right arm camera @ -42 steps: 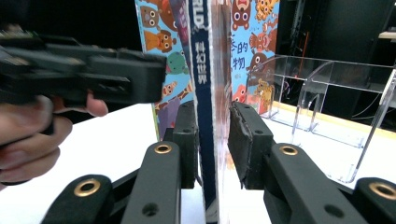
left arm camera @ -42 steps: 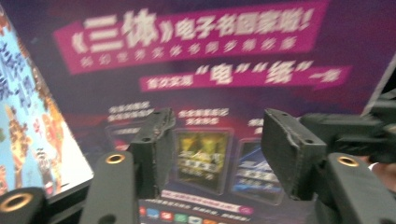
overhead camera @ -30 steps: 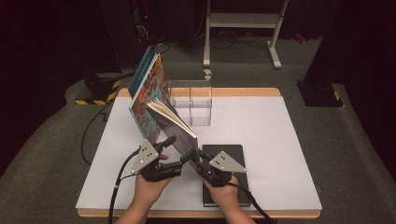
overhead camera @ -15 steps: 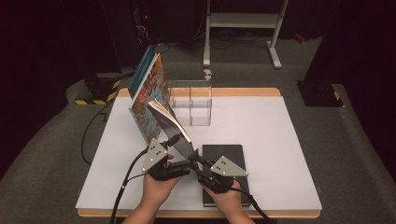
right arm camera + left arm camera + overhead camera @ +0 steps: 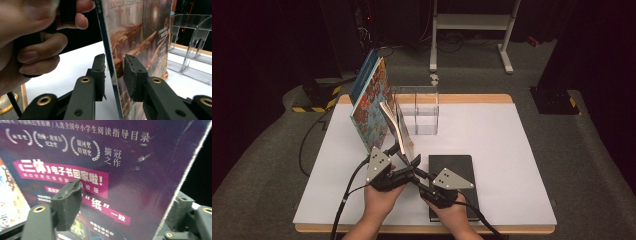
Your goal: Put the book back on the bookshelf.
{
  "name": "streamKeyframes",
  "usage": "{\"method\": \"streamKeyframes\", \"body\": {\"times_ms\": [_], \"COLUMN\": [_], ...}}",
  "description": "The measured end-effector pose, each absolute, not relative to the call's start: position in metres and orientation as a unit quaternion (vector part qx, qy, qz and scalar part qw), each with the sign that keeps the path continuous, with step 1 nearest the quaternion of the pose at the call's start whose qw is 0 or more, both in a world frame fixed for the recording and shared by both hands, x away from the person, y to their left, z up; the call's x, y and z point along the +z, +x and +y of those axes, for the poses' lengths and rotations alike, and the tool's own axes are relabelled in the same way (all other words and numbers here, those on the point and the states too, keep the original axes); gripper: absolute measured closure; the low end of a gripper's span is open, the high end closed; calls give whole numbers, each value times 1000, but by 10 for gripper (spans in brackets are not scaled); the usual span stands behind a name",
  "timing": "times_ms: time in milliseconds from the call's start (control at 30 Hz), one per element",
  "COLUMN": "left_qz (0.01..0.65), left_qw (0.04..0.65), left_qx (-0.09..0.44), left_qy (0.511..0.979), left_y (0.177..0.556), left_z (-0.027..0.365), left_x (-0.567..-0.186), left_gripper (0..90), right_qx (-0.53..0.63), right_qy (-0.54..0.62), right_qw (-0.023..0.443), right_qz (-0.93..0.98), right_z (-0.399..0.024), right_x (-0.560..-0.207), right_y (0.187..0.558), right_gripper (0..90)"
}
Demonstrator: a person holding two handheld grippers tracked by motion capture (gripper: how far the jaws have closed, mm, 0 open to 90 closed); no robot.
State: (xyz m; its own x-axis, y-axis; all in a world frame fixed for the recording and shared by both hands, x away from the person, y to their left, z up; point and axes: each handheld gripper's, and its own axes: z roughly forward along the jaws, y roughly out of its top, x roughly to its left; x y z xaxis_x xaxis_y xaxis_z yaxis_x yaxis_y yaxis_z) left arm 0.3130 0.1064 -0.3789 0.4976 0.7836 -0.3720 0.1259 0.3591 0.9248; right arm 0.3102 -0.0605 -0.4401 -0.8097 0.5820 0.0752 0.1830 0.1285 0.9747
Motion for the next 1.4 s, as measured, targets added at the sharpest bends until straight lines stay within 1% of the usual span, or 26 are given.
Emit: {"method": "streamKeyframes", "body": {"times_ms": [133, 200, 367, 500, 567, 600, 733, 800, 933, 1167, 1267, 1400], "left_qz": [436, 434, 432, 425, 425, 426, 426, 425, 431, 434, 436, 435], "left_qw": [695, 695, 694, 693, 691, 690, 689, 687, 684, 677, 676, 678], "left_qx": [241, 242, 242, 251, 252, 252, 250, 251, 250, 268, 266, 278], "left_qy": [518, 520, 523, 526, 527, 529, 531, 533, 534, 531, 531, 523], "left_y": [312, 312, 311, 310, 309, 309, 308, 308, 308, 307, 308, 307], "left_z": [106, 106, 107, 108, 110, 111, 114, 115, 117, 121, 123, 126], "left_x": [-379, -380, -379, -379, -379, -379, -378, -378, -376, -376, -375, -374], "left_gripper": [322, 337, 375, 445, 465, 468, 498, 524, 540, 643, 697, 775], "right_qx": [603, 603, 598, 581, 562, 553, 544, 543, 539, 526, 523, 526], "right_qy": [259, 262, 265, 286, 297, 305, 323, 337, 349, 376, 388, 400], "right_qw": [157, 154, 167, 205, 238, 245, 279, 282, 295, 304, 309, 306], "right_qz": [738, 738, 738, 734, 734, 736, 722, 715, 708, 699, 693, 685], "right_z": [-66, -72, -90, -113, -126, -131, -152, -161, -173, -193, -202, -210], "right_x": [-442, -442, -443, -444, -445, -446, -453, -455, -461, -467, -468, -469], "right_y": [308, 307, 303, 305, 309, 312, 319, 322, 323, 326, 329, 330], "right_gripper": [632, 621, 594, 580, 561, 552, 558, 558, 562, 577, 596, 609]}}
